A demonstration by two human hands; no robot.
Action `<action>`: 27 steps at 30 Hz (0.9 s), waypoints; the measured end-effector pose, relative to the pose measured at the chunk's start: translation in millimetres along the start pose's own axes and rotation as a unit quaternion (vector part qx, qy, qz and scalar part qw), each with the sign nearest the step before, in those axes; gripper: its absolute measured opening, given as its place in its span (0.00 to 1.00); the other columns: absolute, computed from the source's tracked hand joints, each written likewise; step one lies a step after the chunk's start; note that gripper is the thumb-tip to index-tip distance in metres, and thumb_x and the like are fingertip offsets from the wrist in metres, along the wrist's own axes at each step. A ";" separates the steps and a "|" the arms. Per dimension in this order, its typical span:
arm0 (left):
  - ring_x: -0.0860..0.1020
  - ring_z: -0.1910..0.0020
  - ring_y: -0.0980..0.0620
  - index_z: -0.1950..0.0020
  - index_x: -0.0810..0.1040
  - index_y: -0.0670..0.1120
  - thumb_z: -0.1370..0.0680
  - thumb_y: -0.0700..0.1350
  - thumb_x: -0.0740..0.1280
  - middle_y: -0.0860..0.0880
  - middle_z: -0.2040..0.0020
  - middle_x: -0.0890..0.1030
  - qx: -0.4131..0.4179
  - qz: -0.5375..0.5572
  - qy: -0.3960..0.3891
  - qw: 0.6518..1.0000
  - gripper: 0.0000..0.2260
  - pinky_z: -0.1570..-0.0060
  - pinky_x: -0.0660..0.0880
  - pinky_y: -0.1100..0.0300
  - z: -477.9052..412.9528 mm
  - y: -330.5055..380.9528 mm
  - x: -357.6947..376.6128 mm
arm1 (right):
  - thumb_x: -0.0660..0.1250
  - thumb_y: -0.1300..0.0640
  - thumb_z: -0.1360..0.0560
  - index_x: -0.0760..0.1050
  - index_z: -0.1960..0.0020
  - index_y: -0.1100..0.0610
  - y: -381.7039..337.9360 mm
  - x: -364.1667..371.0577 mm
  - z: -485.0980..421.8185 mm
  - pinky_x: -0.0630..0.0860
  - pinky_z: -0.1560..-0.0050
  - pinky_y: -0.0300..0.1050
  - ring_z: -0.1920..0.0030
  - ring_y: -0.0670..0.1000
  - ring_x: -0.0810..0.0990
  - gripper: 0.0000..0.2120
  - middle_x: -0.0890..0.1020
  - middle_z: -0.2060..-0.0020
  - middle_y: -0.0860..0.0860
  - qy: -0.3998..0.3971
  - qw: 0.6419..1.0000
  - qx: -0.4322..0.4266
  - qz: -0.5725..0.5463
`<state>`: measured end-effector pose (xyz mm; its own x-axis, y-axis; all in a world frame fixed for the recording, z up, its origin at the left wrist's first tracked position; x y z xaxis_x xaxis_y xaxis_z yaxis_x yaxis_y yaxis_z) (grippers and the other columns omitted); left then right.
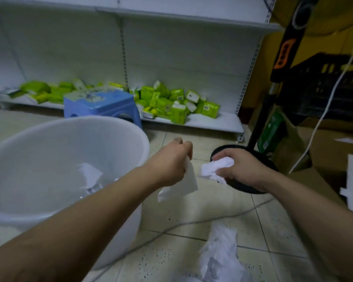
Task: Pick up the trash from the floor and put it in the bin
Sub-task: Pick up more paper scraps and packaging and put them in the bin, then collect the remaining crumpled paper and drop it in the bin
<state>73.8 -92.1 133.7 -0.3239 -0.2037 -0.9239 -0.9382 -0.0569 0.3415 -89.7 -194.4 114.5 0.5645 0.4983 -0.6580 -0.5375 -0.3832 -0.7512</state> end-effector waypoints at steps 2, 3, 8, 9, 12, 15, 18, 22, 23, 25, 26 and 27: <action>0.75 0.47 0.42 0.44 0.70 0.48 0.27 0.38 0.66 0.45 0.45 0.74 0.011 -0.017 0.038 0.999 0.13 0.51 0.71 0.53 -1.8 -12.7 -29.6 | 0.70 0.67 0.28 0.80 0.51 0.59 -34.0 -4.1 -7.4 0.72 0.73 0.30 0.68 0.44 0.80 0.07 0.83 0.61 0.53 0.007 0.999 -0.026 -0.020; 0.76 0.48 0.42 0.43 0.68 0.48 0.27 0.37 0.65 0.44 0.46 0.76 0.001 -0.013 0.063 0.998 0.15 0.53 0.71 0.52 -1.8 -23.3 -44.9 | 0.69 0.67 0.27 0.81 0.55 0.59 -51.8 -2.6 -10.8 0.72 0.73 0.31 0.71 0.43 0.80 0.05 0.83 0.66 0.52 0.005 0.999 -0.041 -0.023; 0.74 0.60 0.43 0.52 0.65 0.49 0.28 0.36 0.65 0.45 0.58 0.77 -0.060 -0.046 0.181 0.981 0.13 0.64 0.67 0.52 18.0 -94.9 -109.8 | 0.69 0.56 0.25 0.81 0.59 0.56 -129.0 34.9 -32.2 0.80 0.66 0.44 0.69 0.48 0.81 0.06 0.83 0.67 0.52 0.011 0.994 -0.104 -0.009; 0.75 0.58 0.42 0.53 0.69 0.48 0.28 0.37 0.66 0.44 0.57 0.79 -0.069 -0.053 0.195 0.977 0.09 0.63 0.67 0.54 26.6 -111.7 -114.6 | 0.69 0.56 0.26 0.81 0.59 0.56 -138.9 49.0 -36.6 0.79 0.65 0.44 0.69 0.46 0.80 0.06 0.83 0.67 0.53 0.016 0.993 -0.113 -0.007; 0.79 0.53 0.42 0.53 0.80 0.47 0.28 0.41 0.66 0.44 0.53 0.83 -0.122 -0.074 0.169 0.975 0.06 0.58 0.74 0.55 53.7 -165.0 -112.0 | 0.69 0.57 0.28 0.80 0.62 0.52 -155.5 98.8 -44.1 0.71 0.68 0.31 0.68 0.41 0.77 0.04 0.83 0.67 0.48 0.057 0.987 -0.148 0.024; 0.79 0.49 0.44 0.49 0.81 0.48 0.29 0.43 0.66 0.45 0.48 0.82 -0.189 -0.127 0.093 0.969 0.10 0.50 0.77 0.52 78.0 -203.1 -102.9 | 0.70 0.54 0.29 0.81 0.50 0.49 -156.7 143.2 -45.9 0.73 0.52 0.37 0.50 0.46 0.79 0.08 0.84 0.51 0.47 0.013 0.983 -0.159 0.094; 0.73 0.39 0.46 0.32 0.71 0.51 0.30 0.50 0.71 0.48 0.36 0.75 -0.233 -0.195 -0.024 0.952 0.26 0.42 0.72 0.50 88.9 -215.2 -88.8 | 0.68 0.43 0.28 0.69 0.31 0.44 -162.2 158.5 -46.2 0.60 0.28 0.50 0.29 0.48 0.67 0.26 0.70 0.28 0.46 -0.021 0.939 -0.224 0.262; 0.71 0.36 0.48 0.30 0.67 0.53 0.30 0.59 0.71 0.50 0.31 0.72 -0.171 -0.164 -0.015 0.971 0.31 0.38 0.70 0.49 73.6 -187.4 -77.5 | 0.67 0.41 0.28 0.67 0.30 0.43 -159.6 137.8 -50.1 0.57 0.26 0.54 0.27 0.50 0.64 0.28 0.67 0.27 0.48 0.032 0.943 -0.233 0.236; 0.72 0.36 0.48 0.31 0.68 0.53 0.30 0.60 0.70 0.50 0.32 0.73 -0.144 -0.142 0.007 0.979 0.30 0.39 0.71 0.51 67.8 -173.7 -76.4 | 0.67 0.41 0.28 0.68 0.30 0.44 -153.0 128.9 -50.0 0.59 0.27 0.54 0.28 0.50 0.66 0.28 0.69 0.27 0.48 0.051 0.952 -0.221 0.207; 0.73 0.37 0.49 0.32 0.70 0.52 0.29 0.60 0.68 0.50 0.33 0.74 -0.082 -0.090 0.040 0.992 0.27 0.40 0.70 0.53 55.4 -140.4 -71.7 | 0.67 0.43 0.27 0.66 0.29 0.45 -133.6 107.8 -49.1 0.63 0.28 0.53 0.29 0.51 0.67 0.28 0.70 0.28 0.48 0.094 0.958 -0.203 0.182; 0.73 0.37 0.49 0.32 0.70 0.52 0.28 0.60 0.67 0.50 0.33 0.75 -0.053 -0.070 0.050 0.995 0.26 0.40 0.69 0.53 49.3 -121.4 -67.3 | 0.66 0.44 0.26 0.64 0.28 0.45 -120.7 96.0 -48.4 0.64 0.29 0.52 0.29 0.51 0.67 0.28 0.70 0.29 0.48 0.108 0.960 -0.188 0.178; 0.72 0.36 0.48 0.32 0.70 0.52 0.27 0.60 0.67 0.49 0.33 0.74 -0.027 -0.059 0.053 0.996 0.26 0.39 0.69 0.53 43.0 -102.6 -61.7 | 0.65 0.45 0.25 0.62 0.26 0.45 -106.3 84.5 -47.2 0.65 0.30 0.51 0.29 0.51 0.68 0.29 0.70 0.29 0.48 0.114 0.963 -0.167 0.176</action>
<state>184.9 -31.7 148.3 -0.1941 -0.2953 -0.9355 -0.9602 -0.1382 0.2428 44.7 -148.3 136.4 0.5264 0.1226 -0.8413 -0.5107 -0.7455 -0.4282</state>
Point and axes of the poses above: each hand's wrist, its own z-axis away from the middle knuckle, its own x-axis out of the palm, y = z × x, the point moved 4 cm from there along -z, towards the middle knuckle
